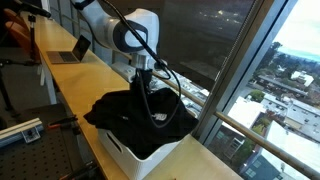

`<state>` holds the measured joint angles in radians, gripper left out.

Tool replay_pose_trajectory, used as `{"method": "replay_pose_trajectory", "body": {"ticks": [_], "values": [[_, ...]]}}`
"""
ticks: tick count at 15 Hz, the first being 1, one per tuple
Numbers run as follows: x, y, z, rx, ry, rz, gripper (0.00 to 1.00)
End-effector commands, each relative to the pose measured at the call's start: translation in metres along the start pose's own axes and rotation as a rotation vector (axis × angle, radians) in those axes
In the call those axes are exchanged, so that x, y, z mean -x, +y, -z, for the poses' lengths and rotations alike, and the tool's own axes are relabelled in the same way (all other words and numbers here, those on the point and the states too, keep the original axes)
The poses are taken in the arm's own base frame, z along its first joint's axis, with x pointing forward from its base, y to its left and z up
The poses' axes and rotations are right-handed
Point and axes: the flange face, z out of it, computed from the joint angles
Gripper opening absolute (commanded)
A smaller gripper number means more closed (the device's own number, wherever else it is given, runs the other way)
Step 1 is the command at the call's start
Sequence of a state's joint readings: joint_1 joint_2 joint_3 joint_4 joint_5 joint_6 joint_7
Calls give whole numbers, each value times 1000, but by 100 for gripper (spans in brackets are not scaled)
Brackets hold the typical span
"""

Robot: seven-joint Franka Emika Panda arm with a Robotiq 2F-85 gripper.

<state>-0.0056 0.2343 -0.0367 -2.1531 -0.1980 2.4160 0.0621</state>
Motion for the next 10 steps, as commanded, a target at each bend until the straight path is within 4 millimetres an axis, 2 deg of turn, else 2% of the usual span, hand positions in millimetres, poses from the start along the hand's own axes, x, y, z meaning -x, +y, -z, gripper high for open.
{"method": "replay_pose_trajectory", "body": {"ticks": [1,3,4,6,8,10], "values": [[7,7,26,-109,-3,21,22],[7,19,66,-130,41,31,7],[8,24,98,-140,70,38,1],[6,28,141,-157,129,54,0],[7,21,193,-166,204,88,2],[7,5,243,-158,276,133,2]]}}
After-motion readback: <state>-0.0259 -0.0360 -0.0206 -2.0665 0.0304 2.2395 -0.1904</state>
